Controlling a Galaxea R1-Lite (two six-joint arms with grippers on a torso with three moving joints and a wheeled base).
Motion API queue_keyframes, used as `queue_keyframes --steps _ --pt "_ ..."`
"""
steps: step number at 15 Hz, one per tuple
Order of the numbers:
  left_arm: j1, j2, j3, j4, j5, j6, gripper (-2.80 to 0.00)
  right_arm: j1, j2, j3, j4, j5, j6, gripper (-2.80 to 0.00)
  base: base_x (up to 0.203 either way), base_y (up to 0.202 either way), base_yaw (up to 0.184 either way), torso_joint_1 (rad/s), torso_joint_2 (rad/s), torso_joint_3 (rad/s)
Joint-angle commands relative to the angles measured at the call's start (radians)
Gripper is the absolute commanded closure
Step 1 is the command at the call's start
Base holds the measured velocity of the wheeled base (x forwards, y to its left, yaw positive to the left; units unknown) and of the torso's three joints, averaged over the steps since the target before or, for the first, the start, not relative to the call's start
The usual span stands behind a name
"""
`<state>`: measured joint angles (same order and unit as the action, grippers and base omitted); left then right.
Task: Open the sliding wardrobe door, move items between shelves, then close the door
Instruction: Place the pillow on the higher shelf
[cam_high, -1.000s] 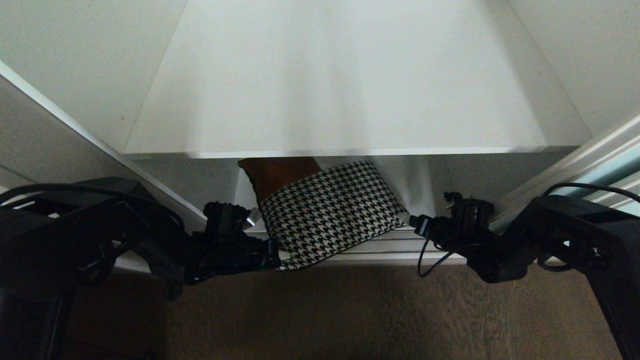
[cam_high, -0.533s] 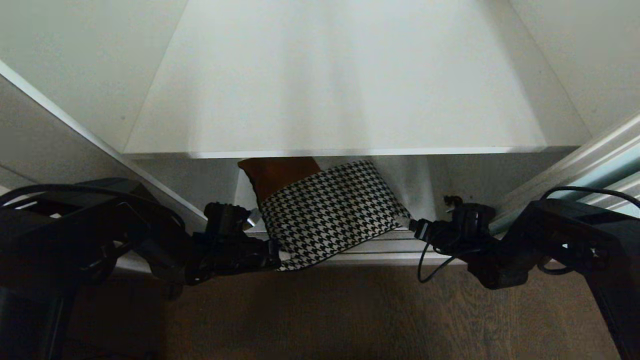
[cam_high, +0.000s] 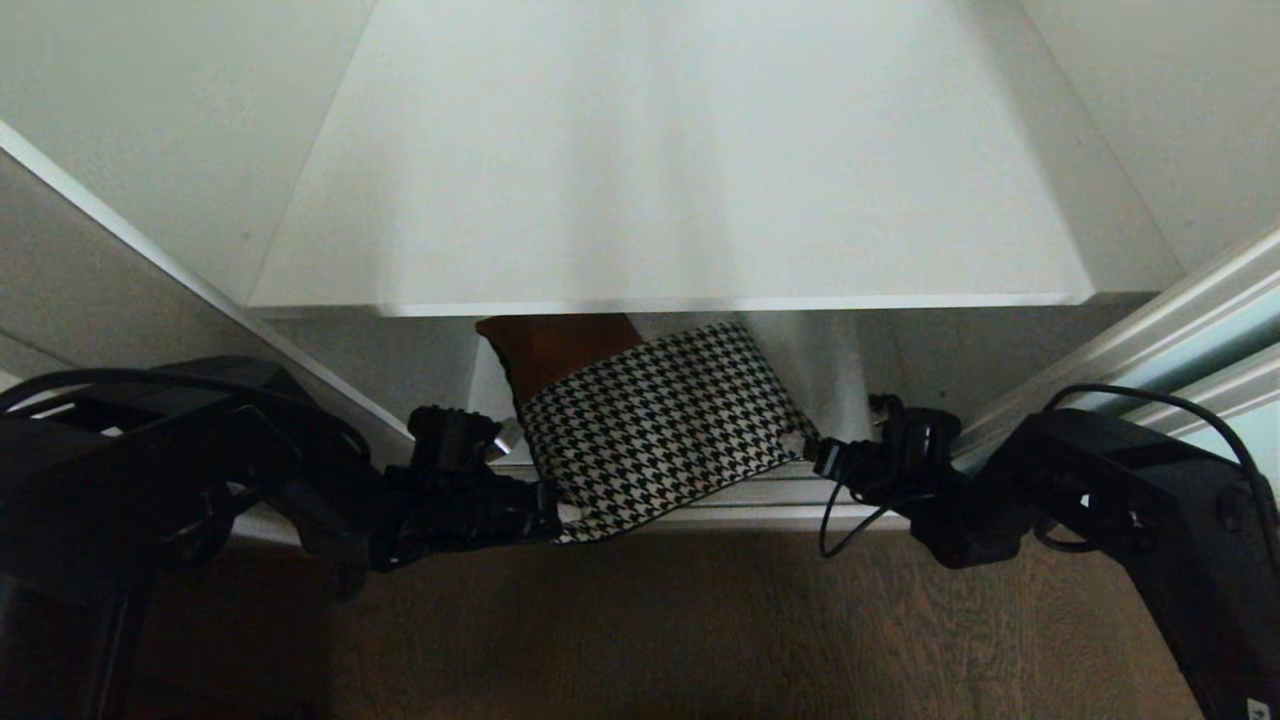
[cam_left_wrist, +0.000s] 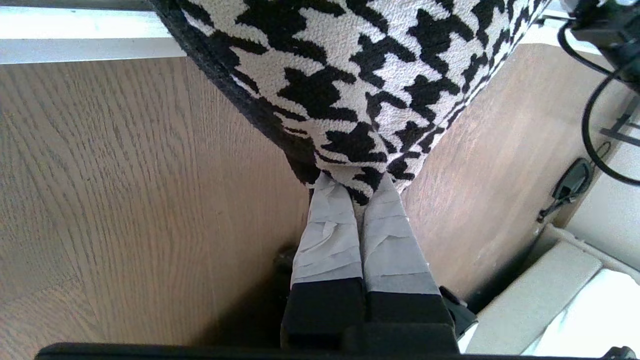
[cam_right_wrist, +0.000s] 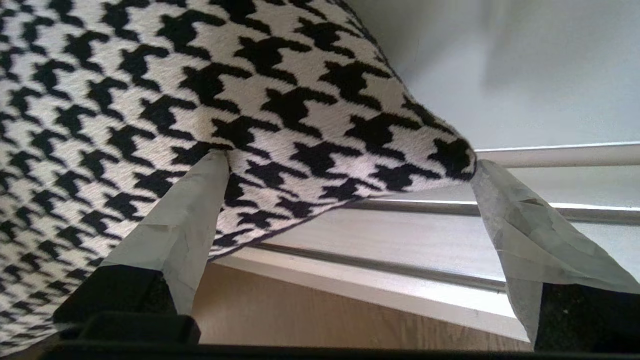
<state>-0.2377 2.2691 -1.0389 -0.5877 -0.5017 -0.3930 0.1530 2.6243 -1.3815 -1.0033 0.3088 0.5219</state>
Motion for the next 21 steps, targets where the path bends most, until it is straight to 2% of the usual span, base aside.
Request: queue_keyframes --steps 1,3,6,11,13,21 --pt "0.0 0.0 0.0 -0.003 -0.003 -0.003 0.0 0.0 0.01 -0.009 0.006 0.003 0.004 -2.8 0.0 0.0 0.0 0.0 0.0 0.0" --pt "0.0 0.0 0.0 -0.003 -0.003 -0.003 0.0 -0.001 -0.002 0.003 0.005 0.004 0.007 -2.8 0.0 0.0 0.0 0.0 0.0 0.0" --pt "0.0 0.0 0.0 -0.004 -0.003 -0.003 0.0 0.0 -0.045 0.028 0.0 0.006 0.063 -2.8 0.0 0.0 0.0 0.0 0.0 0.0" --pt "0.0 0.0 0.0 -0.004 -0.003 -0.003 0.0 0.003 -0.084 0.067 -0.007 0.012 0.075 -2.8 0.0 0.0 0.0 0.0 0.0 0.0" --pt "0.0 0.0 0.0 -0.004 -0.003 -0.003 0.0 0.003 -0.101 0.073 -0.009 0.017 0.128 -2.8 0.0 0.0 0.0 0.0 0.0 0.0" --pt "0.0 0.001 -0.001 -0.003 -0.003 -0.003 0.0 0.003 -0.078 0.059 -0.008 0.027 0.132 -2.8 0.0 0.0 0.0 0.0 0.0 0.0"
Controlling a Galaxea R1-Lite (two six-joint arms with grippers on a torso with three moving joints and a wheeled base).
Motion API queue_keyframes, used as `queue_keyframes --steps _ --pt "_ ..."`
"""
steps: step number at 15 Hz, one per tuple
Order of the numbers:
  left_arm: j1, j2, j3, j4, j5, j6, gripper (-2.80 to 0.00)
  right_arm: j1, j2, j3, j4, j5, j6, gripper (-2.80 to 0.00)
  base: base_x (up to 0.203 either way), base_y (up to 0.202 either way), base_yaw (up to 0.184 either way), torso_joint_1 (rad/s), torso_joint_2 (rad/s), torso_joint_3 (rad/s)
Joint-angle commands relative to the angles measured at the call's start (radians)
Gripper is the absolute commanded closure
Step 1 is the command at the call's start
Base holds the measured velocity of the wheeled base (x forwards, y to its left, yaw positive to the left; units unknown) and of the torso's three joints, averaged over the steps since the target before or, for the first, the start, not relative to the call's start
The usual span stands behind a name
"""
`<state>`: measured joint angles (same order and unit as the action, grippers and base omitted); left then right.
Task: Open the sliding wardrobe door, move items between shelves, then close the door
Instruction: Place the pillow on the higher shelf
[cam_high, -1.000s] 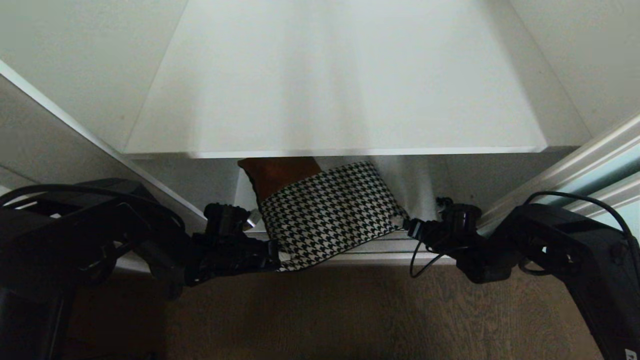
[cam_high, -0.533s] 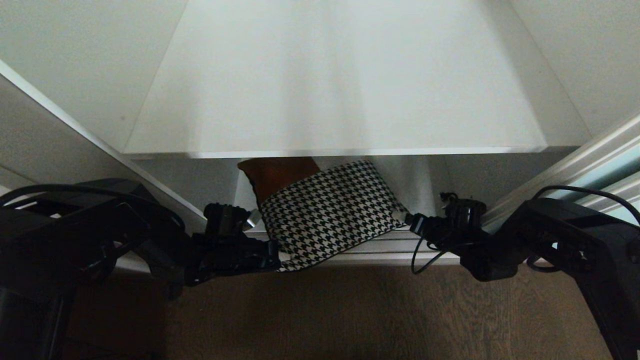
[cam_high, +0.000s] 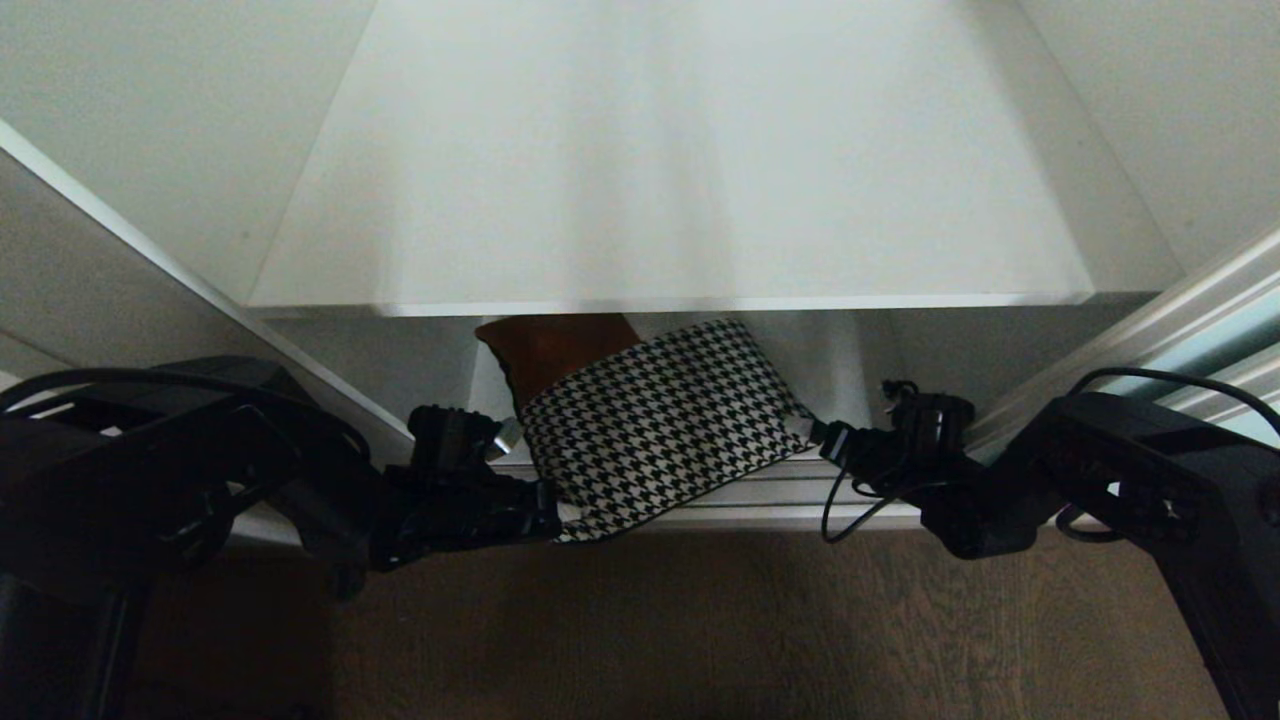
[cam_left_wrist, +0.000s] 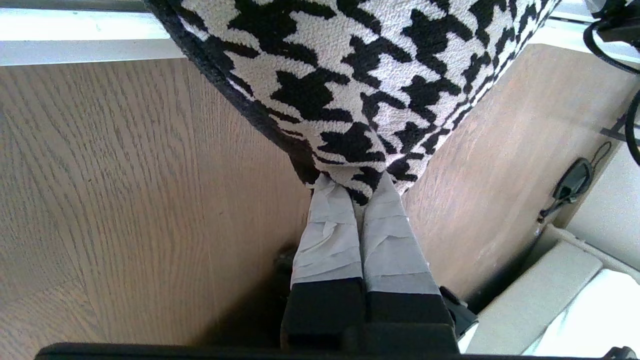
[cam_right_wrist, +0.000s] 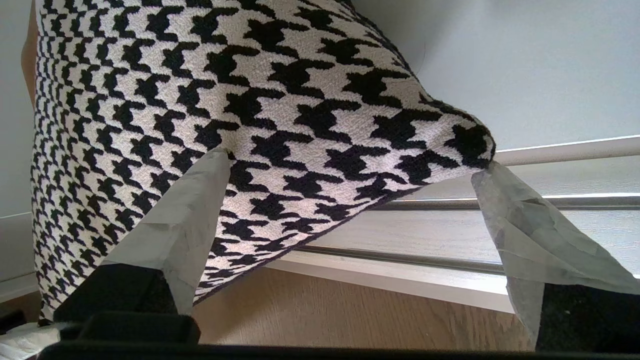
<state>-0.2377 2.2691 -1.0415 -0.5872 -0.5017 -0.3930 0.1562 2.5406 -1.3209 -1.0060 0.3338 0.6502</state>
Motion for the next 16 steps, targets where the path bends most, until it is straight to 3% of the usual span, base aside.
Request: queue_keyframes --steps 1,2,16 --pt "0.0 0.001 0.001 -0.004 -0.003 -0.003 0.0 0.0 0.006 -0.001 -0.006 0.001 0.003 -2.8 0.0 0.0 0.0 0.0 0.0 0.0" --pt "0.0 0.001 0.001 -0.003 -0.003 -0.003 0.0 0.0 0.007 -0.005 0.0 0.001 0.003 0.0 0.0 0.0 0.0 0.0 0.0 0.0" --pt "-0.003 0.001 -0.003 -0.003 -0.003 -0.003 0.0 0.0 0.018 0.0 -0.003 -0.002 -0.005 0.0 0.0 0.0 0.0 0.0 0.0 0.0"
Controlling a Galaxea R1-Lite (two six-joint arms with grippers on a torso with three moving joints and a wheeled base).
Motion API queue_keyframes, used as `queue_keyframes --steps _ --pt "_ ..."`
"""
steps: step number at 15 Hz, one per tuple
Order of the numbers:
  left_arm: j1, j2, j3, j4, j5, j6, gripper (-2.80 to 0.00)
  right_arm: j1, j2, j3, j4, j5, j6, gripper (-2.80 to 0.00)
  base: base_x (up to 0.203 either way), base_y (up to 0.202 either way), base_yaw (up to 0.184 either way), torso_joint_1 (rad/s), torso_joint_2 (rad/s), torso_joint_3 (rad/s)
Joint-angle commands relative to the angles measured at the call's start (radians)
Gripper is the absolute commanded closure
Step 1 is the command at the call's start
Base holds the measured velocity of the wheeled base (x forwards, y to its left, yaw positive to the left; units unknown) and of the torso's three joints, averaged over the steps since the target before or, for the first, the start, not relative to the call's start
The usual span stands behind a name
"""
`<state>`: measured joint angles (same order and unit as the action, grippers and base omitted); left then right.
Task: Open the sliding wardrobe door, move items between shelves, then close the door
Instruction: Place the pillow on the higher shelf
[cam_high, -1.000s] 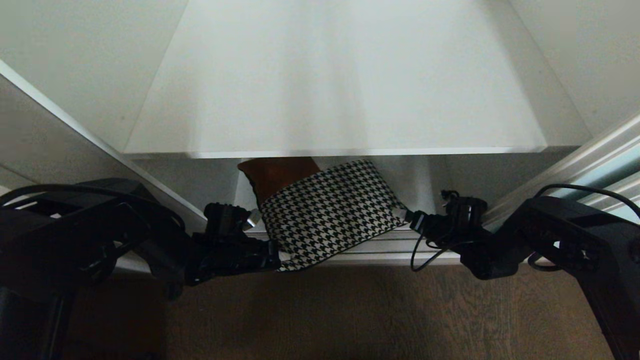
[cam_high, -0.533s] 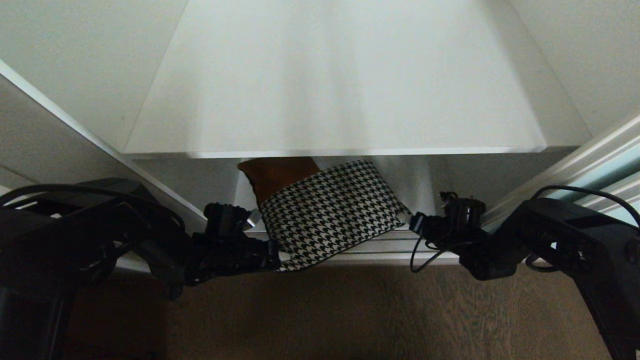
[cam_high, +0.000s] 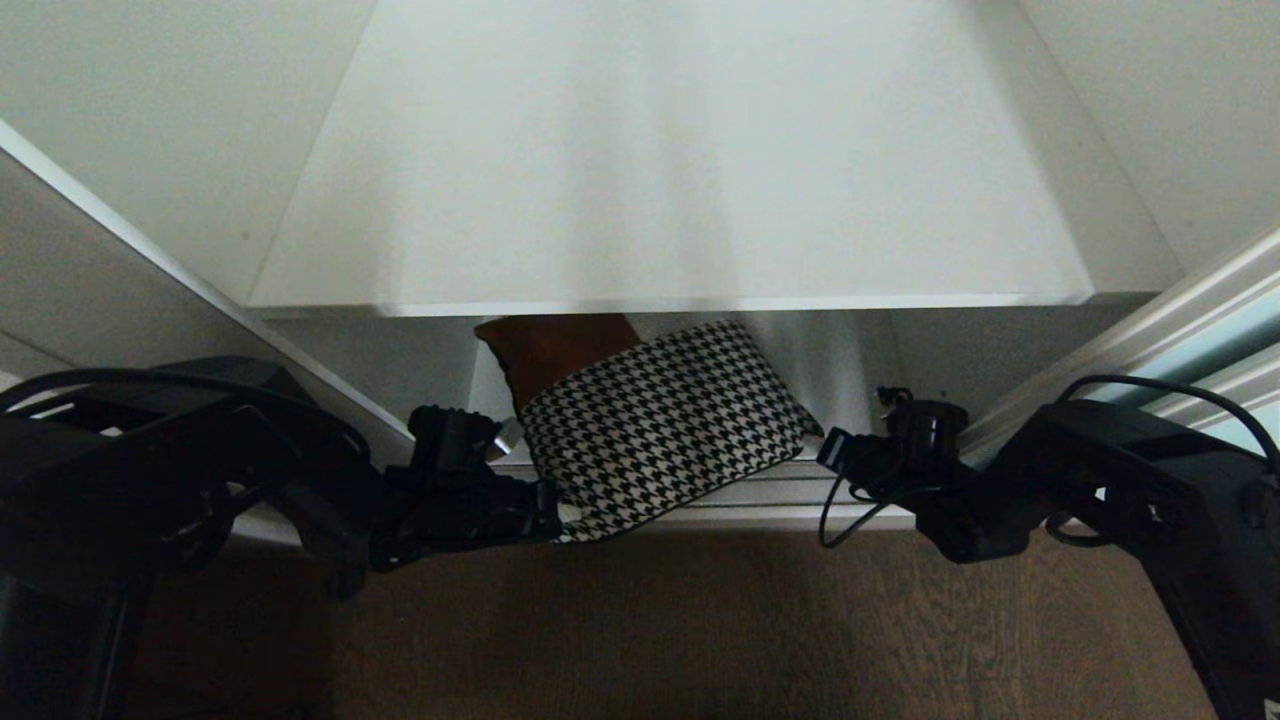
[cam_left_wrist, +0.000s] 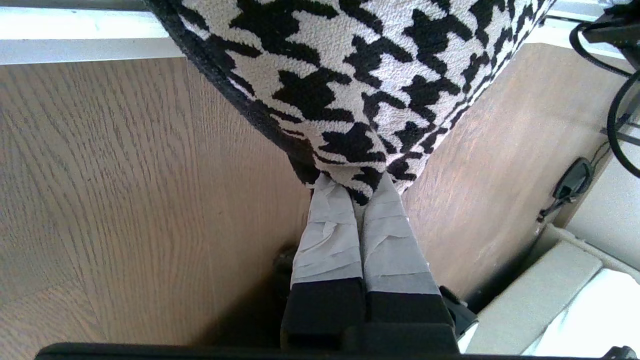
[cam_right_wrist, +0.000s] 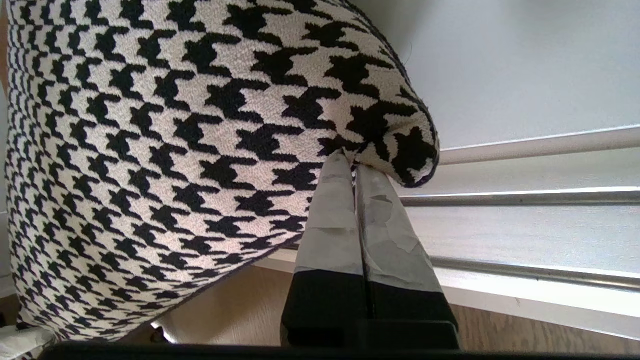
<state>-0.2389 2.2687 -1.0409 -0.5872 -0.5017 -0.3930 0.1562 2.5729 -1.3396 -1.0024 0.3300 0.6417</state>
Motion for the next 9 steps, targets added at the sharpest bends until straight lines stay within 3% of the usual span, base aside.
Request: queue_keyframes --steps 1,7,9 --pt "-0.002 0.002 -0.002 -0.003 -0.003 -0.003 0.0 0.0 -0.035 0.047 -0.008 0.002 0.001 0.0 0.0 0.0 0.0 0.0 0.0 0.0" --pt "-0.012 -0.012 0.009 0.006 0.0 -0.009 0.0 0.0 -0.096 0.158 -0.011 0.018 -0.019 0.0 0.0 0.0 0.0 0.0 0.0 0.0" --pt "-0.032 -0.019 0.012 0.008 0.035 -0.01 0.0 0.0 -0.144 0.236 -0.025 0.035 -0.019 0.0 0.0 0.0 0.0 0.0 0.0 0.0"
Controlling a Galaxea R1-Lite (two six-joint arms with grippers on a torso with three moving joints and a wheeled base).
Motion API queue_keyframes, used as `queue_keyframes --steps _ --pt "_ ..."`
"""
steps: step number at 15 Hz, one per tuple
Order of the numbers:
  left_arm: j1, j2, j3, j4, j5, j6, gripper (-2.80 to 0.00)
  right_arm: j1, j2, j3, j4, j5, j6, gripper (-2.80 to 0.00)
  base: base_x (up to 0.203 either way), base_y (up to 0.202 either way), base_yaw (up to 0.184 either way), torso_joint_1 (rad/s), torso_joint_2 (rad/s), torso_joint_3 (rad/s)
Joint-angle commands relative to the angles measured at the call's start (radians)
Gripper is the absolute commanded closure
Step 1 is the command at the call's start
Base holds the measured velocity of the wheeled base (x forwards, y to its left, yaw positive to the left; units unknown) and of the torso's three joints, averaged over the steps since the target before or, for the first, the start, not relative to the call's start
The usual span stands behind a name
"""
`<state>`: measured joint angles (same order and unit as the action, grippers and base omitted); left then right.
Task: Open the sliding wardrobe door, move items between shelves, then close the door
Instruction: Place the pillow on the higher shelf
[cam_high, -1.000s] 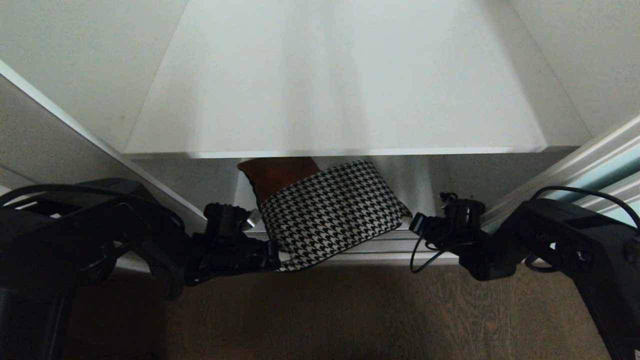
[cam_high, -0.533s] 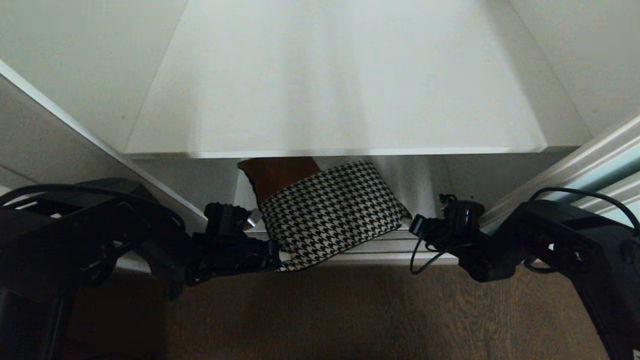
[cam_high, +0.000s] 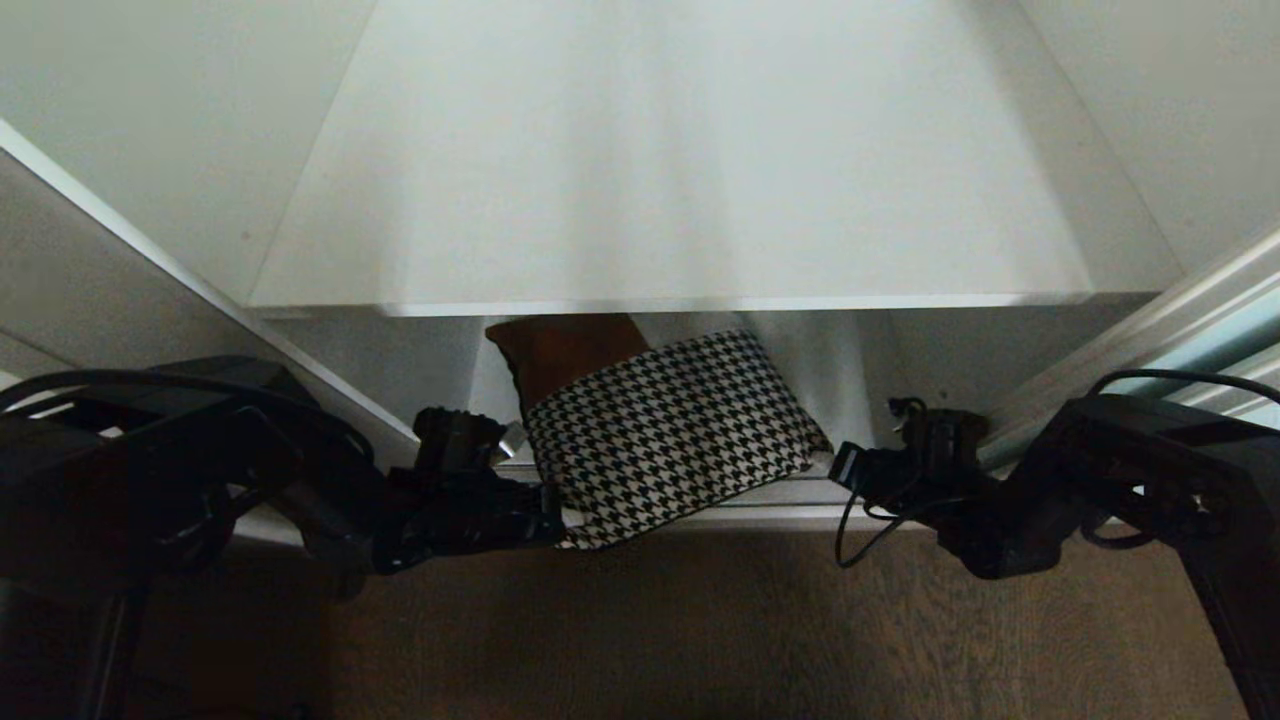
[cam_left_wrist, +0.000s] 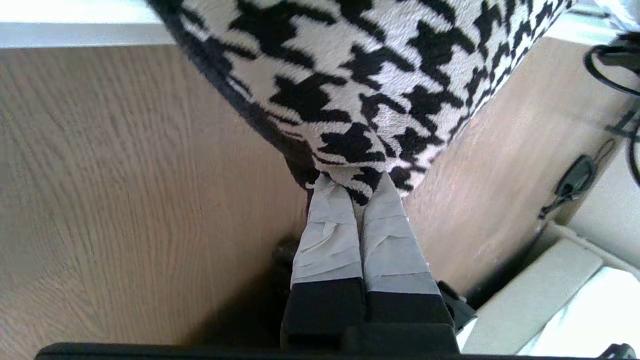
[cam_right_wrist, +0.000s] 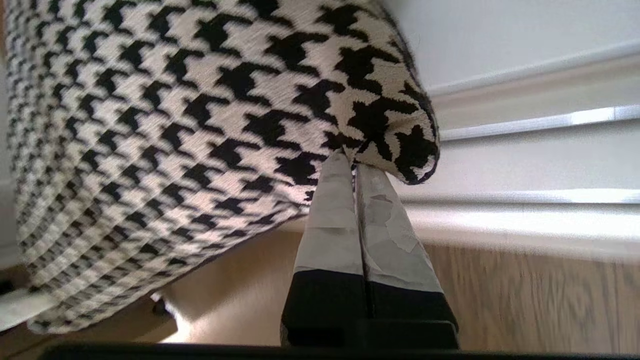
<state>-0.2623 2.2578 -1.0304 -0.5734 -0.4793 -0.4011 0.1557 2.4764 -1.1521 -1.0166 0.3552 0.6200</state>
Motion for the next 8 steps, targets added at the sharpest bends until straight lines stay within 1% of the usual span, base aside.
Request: queue_keyframes --steps 1,2,3,5,7,8 --pt "-0.018 -0.001 -0.003 -0.016 0.066 -0.004 0.0 0.001 -0.074 0.087 -0.031 0.024 0.003 0.0 0.0 0.0 0.0 0.0 0.0 0.0" --pt "-0.024 0.003 -0.003 -0.02 0.102 -0.004 0.0 0.0 -0.097 0.115 -0.045 0.033 0.003 0.0 0.0 0.0 0.0 0.0 0.0 0.0" --pt "-0.029 0.006 -0.002 -0.022 0.12 -0.005 0.0 0.0 -0.12 0.142 -0.051 0.043 0.003 0.0 0.0 0.0 0.0 0.0 0.0 0.0" --pt "-0.03 0.003 -0.009 -0.022 0.121 -0.007 0.0 0.006 -0.148 0.189 -0.053 0.054 -0.01 0.0 0.0 0.0 0.0 0.0 0.0 0.0" --pt "-0.028 0.002 -0.009 -0.039 0.122 -0.012 0.0 0.013 -0.185 0.224 -0.052 0.054 -0.044 0.0 0.0 0.0 0.0 0.0 0.0 0.0" --pt "-0.028 -0.001 -0.007 -0.05 0.122 -0.03 0.0 0.018 -0.209 0.241 -0.05 0.054 -0.051 0.0 0.0 0.0 0.0 0.0 0.0 0.0"
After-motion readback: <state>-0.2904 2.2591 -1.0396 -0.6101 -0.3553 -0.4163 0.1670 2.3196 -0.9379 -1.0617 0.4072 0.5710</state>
